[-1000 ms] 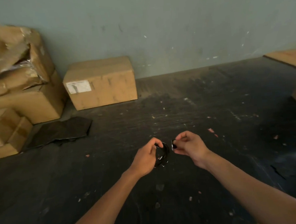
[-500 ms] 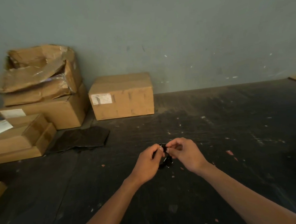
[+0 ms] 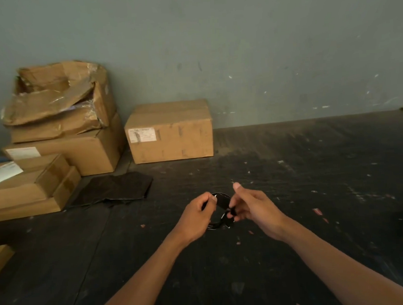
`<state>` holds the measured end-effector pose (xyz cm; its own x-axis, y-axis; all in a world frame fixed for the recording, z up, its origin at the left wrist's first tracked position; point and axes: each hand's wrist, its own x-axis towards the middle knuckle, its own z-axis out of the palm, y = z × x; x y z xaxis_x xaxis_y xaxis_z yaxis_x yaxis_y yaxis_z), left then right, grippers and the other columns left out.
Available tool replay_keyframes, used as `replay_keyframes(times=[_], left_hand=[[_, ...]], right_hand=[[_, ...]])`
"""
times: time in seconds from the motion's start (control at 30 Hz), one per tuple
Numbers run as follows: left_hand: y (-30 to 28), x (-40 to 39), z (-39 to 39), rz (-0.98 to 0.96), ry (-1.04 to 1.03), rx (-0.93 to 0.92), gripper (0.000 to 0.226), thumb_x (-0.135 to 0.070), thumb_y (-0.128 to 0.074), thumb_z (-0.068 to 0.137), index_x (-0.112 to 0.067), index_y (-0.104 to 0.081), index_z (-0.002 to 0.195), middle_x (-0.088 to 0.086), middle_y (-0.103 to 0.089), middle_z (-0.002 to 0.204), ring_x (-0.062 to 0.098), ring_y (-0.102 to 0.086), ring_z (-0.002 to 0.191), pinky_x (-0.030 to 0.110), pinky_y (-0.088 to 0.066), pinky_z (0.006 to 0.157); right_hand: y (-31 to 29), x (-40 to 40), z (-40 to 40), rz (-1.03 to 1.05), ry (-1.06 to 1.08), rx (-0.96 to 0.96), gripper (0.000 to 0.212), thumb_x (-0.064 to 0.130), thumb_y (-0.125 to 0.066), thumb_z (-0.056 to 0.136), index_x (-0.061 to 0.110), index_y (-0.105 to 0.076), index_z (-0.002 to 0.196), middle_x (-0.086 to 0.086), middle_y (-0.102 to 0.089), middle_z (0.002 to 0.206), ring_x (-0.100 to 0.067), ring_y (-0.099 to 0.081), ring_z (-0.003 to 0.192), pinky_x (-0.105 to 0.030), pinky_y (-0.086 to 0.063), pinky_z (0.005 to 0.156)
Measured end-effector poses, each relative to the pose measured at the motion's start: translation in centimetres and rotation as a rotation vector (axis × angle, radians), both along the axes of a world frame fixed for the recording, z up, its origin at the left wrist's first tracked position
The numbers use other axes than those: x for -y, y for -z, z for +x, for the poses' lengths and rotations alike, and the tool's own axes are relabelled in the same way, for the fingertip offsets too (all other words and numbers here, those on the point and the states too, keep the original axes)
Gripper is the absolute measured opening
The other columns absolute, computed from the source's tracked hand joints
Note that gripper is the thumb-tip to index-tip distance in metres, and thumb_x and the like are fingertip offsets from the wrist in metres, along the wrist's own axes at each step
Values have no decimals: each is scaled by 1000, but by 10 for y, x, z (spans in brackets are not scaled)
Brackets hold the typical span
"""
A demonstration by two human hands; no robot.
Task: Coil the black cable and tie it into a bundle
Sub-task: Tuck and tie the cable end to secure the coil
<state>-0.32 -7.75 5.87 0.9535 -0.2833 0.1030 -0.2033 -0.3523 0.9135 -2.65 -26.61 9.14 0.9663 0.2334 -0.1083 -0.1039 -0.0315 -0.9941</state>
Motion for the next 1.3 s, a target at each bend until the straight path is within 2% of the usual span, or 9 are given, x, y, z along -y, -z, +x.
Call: replay_keyframes(times=[0.07,0.17,0.27,0.33,0.5,0.7,0.93,1.13,1.3], left_hand=[[-3,1,1,57,38,47,29,-32,-44,103,-26,-54,76,-10,-50,71,6,-48,67,44,-49,68],[-6,1,5,97,30,71,29,-34,-44,103,-25,-56,79,1,-54,76,11,-50,70,52,-50,70],[-5,-3,11,32,25,11,25,-29,-40,104,-28,-61,90,3,-58,83,4,-54,69,40,-50,72],[-4,-6,15,-17,37,-39,27,-19,-35,105,-28,-60,100,-3,-50,80,-5,-49,61,32,-50,74],[1,-9,18,-51,-1,-5,29,-14,-34,106,-30,-57,112,-1,-50,85,-5,-51,62,31,-53,78],[2,-7,19,-105,-22,-1,32,-14,-37,105,-31,-26,130,2,-54,89,0,-54,65,21,-53,71],[1,1,16,-59,1,52,21,-11,-42,103,-28,-47,114,-3,-61,88,0,-58,78,20,-50,78],[0,8,9,-167,-138,-16,22,-15,-52,101,-31,-57,114,-3,-63,111,7,-64,94,23,-51,79],[-5,12,8,-286,-186,-132,23,-12,-56,99,-31,-65,108,1,-69,111,13,-66,101,27,-52,85]], right_hand=[[0,-1,3,-26,39,-26,37,40,-60,92,5,-66,82,-15,-68,80,-20,-68,73,-30,-55,67],[0,1,4,-4,29,-78,12,11,-71,86,3,-66,92,-12,-69,82,-20,-69,72,-28,-57,65],[1,2,5,0,22,-114,20,-5,-65,86,1,-64,105,-14,-69,85,-20,-69,72,-28,-58,68],[2,2,4,-8,43,-99,18,-4,-61,89,-1,-65,106,-16,-70,88,-20,-69,73,-29,-58,70],[6,2,4,13,80,-107,30,21,-70,88,-4,-66,102,-17,-74,92,-21,-71,76,-28,-58,69],[11,-6,10,-67,82,-157,13,14,-64,92,2,-69,91,-14,-73,84,-19,-70,71,-26,-56,65],[3,-23,10,-17,128,-129,18,19,-60,94,7,-72,101,-13,-75,100,-16,-66,76,-25,-51,62],[10,-29,3,105,171,-117,20,25,-56,96,27,-73,106,5,-76,101,-18,-69,95,-31,-48,70],[17,-28,2,114,147,-84,22,23,-55,97,26,-71,112,5,-75,106,-18,-69,98,-33,-47,75]])
